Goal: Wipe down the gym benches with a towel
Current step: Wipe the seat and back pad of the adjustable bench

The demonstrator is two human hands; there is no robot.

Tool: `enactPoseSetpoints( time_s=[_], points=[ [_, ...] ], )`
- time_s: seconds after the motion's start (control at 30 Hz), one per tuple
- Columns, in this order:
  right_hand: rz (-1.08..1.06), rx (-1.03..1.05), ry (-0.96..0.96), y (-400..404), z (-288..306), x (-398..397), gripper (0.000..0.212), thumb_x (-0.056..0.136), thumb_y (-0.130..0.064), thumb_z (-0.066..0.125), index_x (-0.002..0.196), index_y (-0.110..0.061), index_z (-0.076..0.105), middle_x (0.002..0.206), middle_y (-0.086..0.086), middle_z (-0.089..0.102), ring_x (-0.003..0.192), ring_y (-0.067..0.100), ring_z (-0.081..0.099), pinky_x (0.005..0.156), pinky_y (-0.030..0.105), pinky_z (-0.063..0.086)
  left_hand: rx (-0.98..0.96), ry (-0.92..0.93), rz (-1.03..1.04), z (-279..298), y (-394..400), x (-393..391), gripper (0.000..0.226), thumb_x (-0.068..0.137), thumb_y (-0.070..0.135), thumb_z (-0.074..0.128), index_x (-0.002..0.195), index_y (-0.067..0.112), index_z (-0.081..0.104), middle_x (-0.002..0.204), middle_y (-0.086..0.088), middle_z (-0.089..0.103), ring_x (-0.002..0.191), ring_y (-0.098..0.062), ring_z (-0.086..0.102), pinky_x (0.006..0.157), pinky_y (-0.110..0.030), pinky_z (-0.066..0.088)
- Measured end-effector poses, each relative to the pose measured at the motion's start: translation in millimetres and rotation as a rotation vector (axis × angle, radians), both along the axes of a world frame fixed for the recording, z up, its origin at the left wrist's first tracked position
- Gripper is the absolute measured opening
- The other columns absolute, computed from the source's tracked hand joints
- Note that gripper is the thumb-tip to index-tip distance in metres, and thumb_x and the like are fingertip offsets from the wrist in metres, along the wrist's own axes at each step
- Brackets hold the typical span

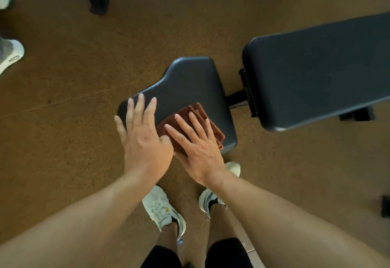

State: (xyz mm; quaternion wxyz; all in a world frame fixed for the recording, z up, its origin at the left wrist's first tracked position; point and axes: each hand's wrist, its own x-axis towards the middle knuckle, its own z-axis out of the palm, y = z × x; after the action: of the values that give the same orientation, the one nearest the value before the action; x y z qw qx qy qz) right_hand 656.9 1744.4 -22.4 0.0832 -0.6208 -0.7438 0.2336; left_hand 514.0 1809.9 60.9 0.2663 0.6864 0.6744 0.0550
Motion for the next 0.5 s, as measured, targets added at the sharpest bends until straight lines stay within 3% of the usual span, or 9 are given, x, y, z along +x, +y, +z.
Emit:
enactPoseSetpoints(
  time_s=[0.17, 0.3, 0.43, 0.5],
  points=[
    [-0.597, -0.205, 0.127, -38.9, -5.0, -10.5, 0.071, 0.102, -0.066, 0.04, 0.164, -0.046, 0.012, 0.175, -0.014, -0.001, 0.159, 0.011, -0.022, 0.13, 0.054, -0.007, -0.101, 0.219, -0.427, -10.5, 28.7, 14.6, 0.09, 0.091, 0.052, 0.059, 0.161, 0.031, 0.006, 0.171, 0.0, -0.007, 0.154, -0.022, -0.023, 0.122, -0.059, -0.013],
    [-0.879, -0.332, 0.343, -37.7, -2.1, -22.2, 0.073, 0.101, -0.065, 0.043, 0.163, -0.05, 0.007, 0.169, -0.027, -0.019, 0.153, 0.003, -0.034, 0.129, 0.059, 0.014, -0.317, 0.38, -0.609, -27.9, 32.5, 28.8, 0.109, 0.08, 0.087, 0.043, 0.159, 0.035, -0.012, 0.165, -0.002, -0.031, 0.145, -0.029, -0.041, 0.114, -0.059, -0.027],
    [-1.089, -0.389, 0.426, -12.1, 10.4, -14.0, 0.07, 0.104, -0.061, 0.043, 0.164, -0.046, 0.01, 0.172, -0.019, -0.018, 0.156, 0.01, -0.03, 0.126, 0.051, 0.012, -0.397, 0.432, -0.674, -31.2, 31.8, 33.0, 0.117, 0.072, 0.095, 0.037, 0.156, 0.037, -0.02, 0.158, -0.004, -0.044, 0.136, -0.032, -0.052, 0.102, -0.056, -0.036],
    [-1.275, -0.412, 0.461, 7.4, 6.1, -2.5, 0.07, 0.104, -0.059, 0.045, 0.164, -0.045, 0.012, 0.175, -0.014, -0.012, 0.16, 0.017, -0.019, 0.126, 0.055, 0.016, -0.409, 0.431, -0.682, -30.7, 32.0, 32.3, 0.12, 0.07, 0.097, 0.038, 0.156, 0.037, -0.021, 0.156, -0.003, -0.046, 0.134, -0.032, -0.053, 0.1, -0.055, -0.038]
  ],
)
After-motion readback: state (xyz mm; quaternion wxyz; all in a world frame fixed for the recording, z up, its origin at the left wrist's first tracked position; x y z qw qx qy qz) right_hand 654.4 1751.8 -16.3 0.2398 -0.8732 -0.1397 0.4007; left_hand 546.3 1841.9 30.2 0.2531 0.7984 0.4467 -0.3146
